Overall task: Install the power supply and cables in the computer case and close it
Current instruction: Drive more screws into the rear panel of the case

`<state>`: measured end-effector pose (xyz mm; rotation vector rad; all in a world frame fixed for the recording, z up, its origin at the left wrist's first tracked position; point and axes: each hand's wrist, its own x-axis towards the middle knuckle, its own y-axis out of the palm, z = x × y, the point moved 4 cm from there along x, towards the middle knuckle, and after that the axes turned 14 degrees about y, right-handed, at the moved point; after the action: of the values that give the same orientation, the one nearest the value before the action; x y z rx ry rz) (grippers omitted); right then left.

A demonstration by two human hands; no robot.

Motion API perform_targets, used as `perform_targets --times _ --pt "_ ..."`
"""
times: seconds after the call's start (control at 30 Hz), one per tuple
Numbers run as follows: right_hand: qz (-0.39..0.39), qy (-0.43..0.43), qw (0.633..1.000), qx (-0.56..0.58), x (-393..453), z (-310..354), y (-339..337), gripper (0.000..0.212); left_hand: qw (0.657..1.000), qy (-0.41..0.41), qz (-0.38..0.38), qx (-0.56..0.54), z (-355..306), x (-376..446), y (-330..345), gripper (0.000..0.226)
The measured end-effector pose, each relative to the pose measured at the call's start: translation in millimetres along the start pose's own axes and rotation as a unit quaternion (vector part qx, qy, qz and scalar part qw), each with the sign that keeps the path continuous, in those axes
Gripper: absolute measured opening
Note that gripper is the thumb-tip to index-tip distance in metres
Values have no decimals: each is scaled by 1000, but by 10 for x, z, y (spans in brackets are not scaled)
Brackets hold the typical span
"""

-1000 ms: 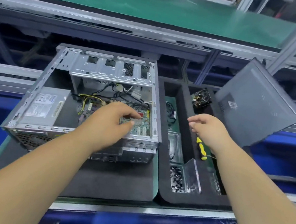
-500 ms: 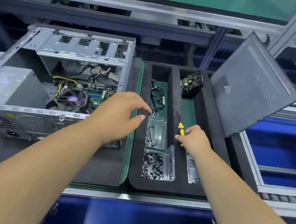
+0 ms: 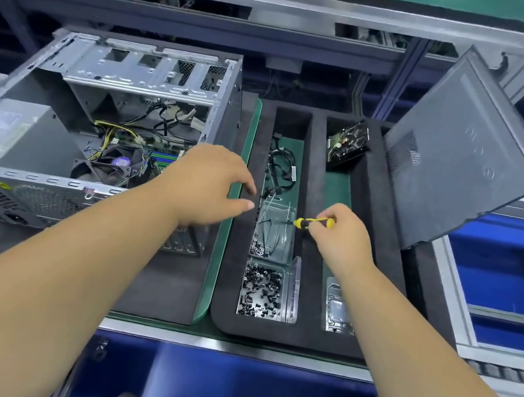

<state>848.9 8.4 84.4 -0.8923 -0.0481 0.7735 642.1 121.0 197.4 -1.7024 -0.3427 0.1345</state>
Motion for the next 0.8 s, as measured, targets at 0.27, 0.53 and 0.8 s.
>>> perform_targets --times 0.27,0.53,0.8 --pt "74 -125 983 -109 -265 269 174 26 1000 -12 6 14 55 24 45 21" --pt "90 -139 979 -120 -342 189 375 29 1000 -17 -2 6 61 22 46 18" --pt "110 -128 978 -122 -370 111 512 26 1000 -21 -3 7 58 12 39 17"
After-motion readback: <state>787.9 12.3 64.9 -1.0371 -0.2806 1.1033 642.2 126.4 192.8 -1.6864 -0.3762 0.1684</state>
